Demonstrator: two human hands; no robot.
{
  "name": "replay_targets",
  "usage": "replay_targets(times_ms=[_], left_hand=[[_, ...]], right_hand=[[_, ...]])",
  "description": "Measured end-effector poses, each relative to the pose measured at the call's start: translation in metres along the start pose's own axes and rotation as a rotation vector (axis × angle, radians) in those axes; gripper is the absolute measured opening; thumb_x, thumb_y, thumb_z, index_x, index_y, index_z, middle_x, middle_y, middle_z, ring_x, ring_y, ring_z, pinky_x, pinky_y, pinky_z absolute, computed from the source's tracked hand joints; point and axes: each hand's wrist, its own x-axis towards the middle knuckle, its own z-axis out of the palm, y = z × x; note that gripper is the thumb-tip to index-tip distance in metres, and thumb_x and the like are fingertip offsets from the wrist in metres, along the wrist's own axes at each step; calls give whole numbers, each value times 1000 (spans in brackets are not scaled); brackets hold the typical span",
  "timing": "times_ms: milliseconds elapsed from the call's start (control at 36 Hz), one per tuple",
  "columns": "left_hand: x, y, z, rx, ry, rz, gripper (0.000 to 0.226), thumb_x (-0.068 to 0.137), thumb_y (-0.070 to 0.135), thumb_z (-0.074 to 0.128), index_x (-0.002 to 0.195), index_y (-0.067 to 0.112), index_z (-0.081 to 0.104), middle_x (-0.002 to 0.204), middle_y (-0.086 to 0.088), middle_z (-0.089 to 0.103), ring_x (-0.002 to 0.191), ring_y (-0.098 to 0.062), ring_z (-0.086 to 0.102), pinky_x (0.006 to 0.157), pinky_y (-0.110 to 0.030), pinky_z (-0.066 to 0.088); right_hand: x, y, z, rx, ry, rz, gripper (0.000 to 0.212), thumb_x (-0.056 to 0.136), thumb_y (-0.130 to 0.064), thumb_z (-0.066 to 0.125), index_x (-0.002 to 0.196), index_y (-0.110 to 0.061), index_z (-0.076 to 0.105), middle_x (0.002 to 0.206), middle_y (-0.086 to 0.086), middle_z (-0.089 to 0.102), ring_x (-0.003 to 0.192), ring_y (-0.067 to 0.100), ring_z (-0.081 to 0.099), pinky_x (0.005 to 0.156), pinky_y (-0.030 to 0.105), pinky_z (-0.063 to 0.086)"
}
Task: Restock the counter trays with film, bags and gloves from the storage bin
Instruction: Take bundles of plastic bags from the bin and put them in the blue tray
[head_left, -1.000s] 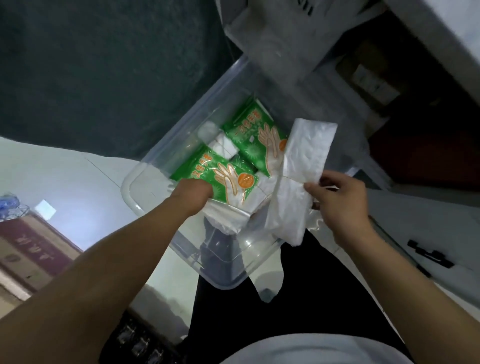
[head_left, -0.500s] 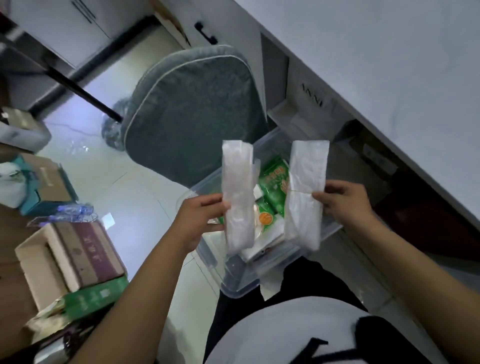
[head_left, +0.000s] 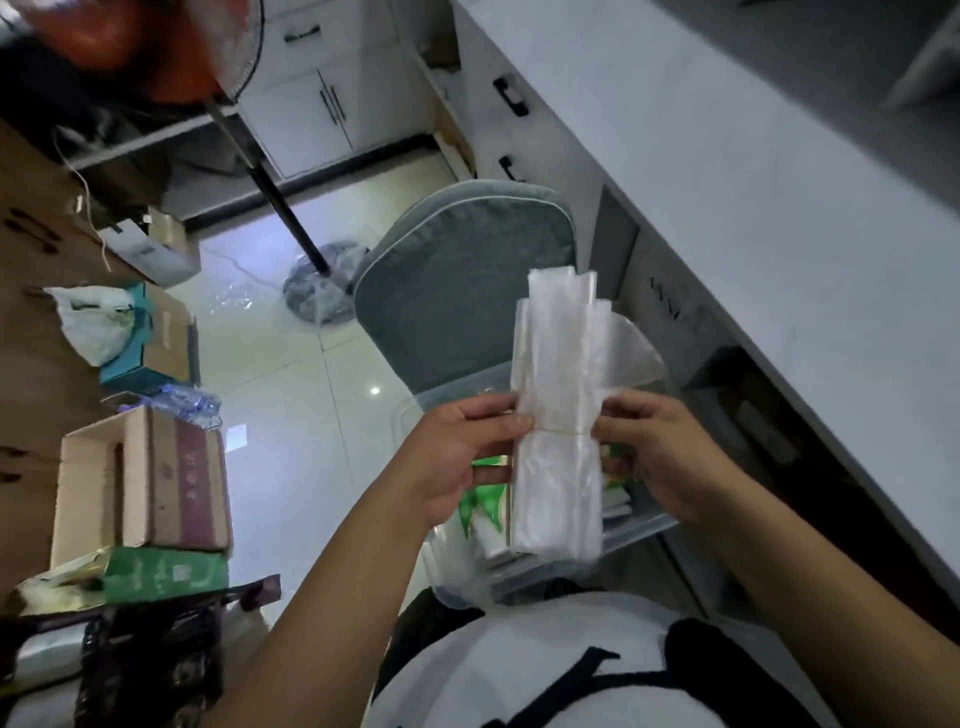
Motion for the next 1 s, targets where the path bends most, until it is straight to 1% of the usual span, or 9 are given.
replay_targets(times_ms=[111, 278, 389, 472, 556, 667, 750, 806, 1000], left_hand=[[-16, -1, 7, 38, 10, 47, 29, 82, 11, 76, 111, 12, 74, 101, -8, 77, 84, -21, 72, 73, -35, 62], [-48, -11, 8, 97, 1, 123, 17, 83, 6, 75, 100, 9, 76, 90, -5, 78, 72, -16, 74, 58, -27, 58], [-68, -29, 1, 300, 20, 233, 14, 78, 20, 82, 90, 25, 77, 95, -1, 75, 89, -19, 70, 76, -34, 59], [-82, -45, -3, 298, -119, 211, 18, 80, 20, 80, 95, 27, 73, 106, -1, 71, 100, -25, 68, 85, -38, 57], [-93, -63, -3, 142, -314, 82, 37, 80, 12, 79, 111, 24, 63, 110, -6, 73, 93, -28, 73, 69, -36, 61], [-105, -88, 3, 99, -418, -7, 58, 73, 7, 83, 119, 32, 59, 104, -8, 75, 89, -27, 74, 64, -35, 59], [-114, -102, 10, 101, -468, -46, 61, 74, 3, 81, 123, 31, 58, 105, -9, 75, 91, -28, 74, 67, -36, 61], [-120, -107, 16, 98, -523, -74, 61, 74, 4, 82, 125, 29, 59, 108, -8, 75, 94, -29, 74, 69, -37, 61], [-145, -112, 49, 100, -654, -77, 59, 77, -6, 74, 129, 16, 59, 116, -7, 73, 105, -28, 71, 78, -38, 61]], right_hand=[[-27, 6, 11, 25, 17, -33, 20, 86, 1, 63, 103, -3, 74, 97, 15, 75, 80, 25, 71, 67, 35, 58], [-73, 30, 34, 114, 114, -55, 21, 85, -2, 64, 100, -9, 77, 99, 14, 76, 81, 24, 73, 67, 32, 59], [-108, 52, 47, 198, 170, -27, 25, 80, -4, 67, 104, -7, 75, 104, 17, 74, 84, 26, 72, 73, 37, 60], [-135, 69, 57, 267, 256, -13, 29, 73, -7, 70, 102, -6, 76, 103, 19, 74, 84, 28, 73, 73, 38, 60], [-166, 88, 63, 328, 345, 3, 30, 72, -5, 70, 102, -5, 76, 102, 18, 74, 84, 28, 71, 68, 36, 61], [-209, 107, 64, 304, 390, 42, 36, 80, -9, 67, 116, -6, 70, 111, 17, 72, 92, 27, 68, 76, 36, 58], [-242, 113, 62, 311, 345, 67, 49, 69, -24, 74, 117, -13, 72, 113, 14, 72, 96, 27, 70, 80, 39, 59], [-259, 116, 62, 292, 341, 47, 48, 75, -27, 78, 121, -17, 69, 123, 15, 69, 108, 32, 67, 88, 45, 58], [-296, 120, 57, 280, 477, -55, 38, 74, -12, 81, 111, -20, 74, 119, 14, 71, 106, 35, 69, 81, 43, 60]])
